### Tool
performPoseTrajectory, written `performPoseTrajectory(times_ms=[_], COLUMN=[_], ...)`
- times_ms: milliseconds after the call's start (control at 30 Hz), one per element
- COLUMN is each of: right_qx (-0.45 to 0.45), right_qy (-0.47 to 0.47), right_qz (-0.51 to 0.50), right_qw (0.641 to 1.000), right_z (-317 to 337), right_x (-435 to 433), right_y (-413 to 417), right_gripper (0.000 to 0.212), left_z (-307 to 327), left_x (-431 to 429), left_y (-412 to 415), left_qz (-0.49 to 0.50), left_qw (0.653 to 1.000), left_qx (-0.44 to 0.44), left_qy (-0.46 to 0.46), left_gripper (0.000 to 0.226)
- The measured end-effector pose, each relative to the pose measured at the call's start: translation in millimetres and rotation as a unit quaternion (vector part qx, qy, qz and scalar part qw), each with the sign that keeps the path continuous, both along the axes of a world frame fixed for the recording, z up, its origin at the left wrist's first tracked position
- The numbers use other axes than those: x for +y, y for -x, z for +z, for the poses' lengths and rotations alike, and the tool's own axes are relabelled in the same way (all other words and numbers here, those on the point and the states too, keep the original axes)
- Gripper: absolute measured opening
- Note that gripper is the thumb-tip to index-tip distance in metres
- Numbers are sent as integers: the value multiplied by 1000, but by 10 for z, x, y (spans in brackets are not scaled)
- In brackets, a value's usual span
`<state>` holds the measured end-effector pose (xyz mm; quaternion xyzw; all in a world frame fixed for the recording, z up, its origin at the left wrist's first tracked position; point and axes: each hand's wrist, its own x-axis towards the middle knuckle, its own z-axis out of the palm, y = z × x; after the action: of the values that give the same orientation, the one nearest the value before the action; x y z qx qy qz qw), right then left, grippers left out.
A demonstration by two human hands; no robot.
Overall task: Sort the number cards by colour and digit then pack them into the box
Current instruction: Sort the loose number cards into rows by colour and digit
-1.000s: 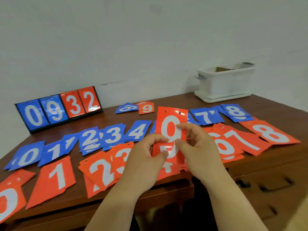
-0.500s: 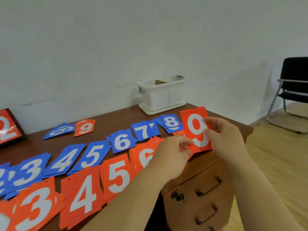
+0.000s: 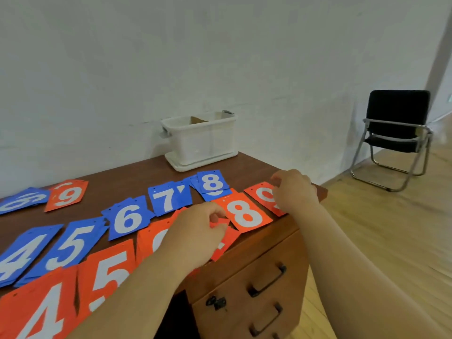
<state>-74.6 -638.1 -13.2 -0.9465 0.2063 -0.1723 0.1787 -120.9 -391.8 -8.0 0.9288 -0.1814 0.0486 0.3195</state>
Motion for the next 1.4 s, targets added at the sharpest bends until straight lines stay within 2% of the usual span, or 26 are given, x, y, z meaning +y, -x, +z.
performPoseTrajectory(times_ms=[67, 133, 267, 533, 633, 767, 900, 1033, 1133, 1233, 1333, 1400], right_qx=[-57, -76, -51, 35, 81, 146, 185, 212, 202, 190, 191, 200], right_qy=[-35, -80, -97, -49, -18, 75, 146, 151, 134, 119, 136, 117], right_qz=[48, 150, 308, 448, 461, 458, 444, 430, 430, 404, 351, 314], right_qw=[997, 983, 945, 892, 883, 874, 865, 864, 870, 887, 907, 921], right_z=[103, 221, 395, 613, 667, 602, 365, 144, 174, 276, 243, 191], right_x=[232, 599, 1480, 3130, 3659, 4248, 4613, 4737, 4693, 4678, 4782, 4862], right_y=[6, 6, -39, -406, -702, -1269, -1813, -2210, -2284, -2297, -2421, -2513], right_gripper=[35, 33, 33, 39, 37, 51, 59, 58, 55, 51, 65, 80], left_z=[119, 251, 447, 583, 518, 342, 140, 33, -22, 4, 55, 57], left_x=[185, 471, 1247, 3069, 3665, 4268, 4615, 4702, 4710, 4731, 4759, 4765], left_y=[-62, -158, -294, -474, -629, -1005, -1605, -2185, -2414, -2437, -2422, -2420], left_qz=[16, 42, 120, 242, 287, 318, 306, 283, 254, 243, 233, 227], left_qw=[1000, 998, 986, 954, 942, 933, 926, 919, 905, 910, 931, 945], left_qx=[-7, -14, -46, -16, 14, 49, 54, 58, 108, 118, 67, 78], left_qy=[-25, -53, -104, -178, -174, -159, -214, -269, -324, -313, -274, -223], left_gripper=[17, 22, 28, 29, 35, 55, 72, 74, 69, 59, 42, 32])
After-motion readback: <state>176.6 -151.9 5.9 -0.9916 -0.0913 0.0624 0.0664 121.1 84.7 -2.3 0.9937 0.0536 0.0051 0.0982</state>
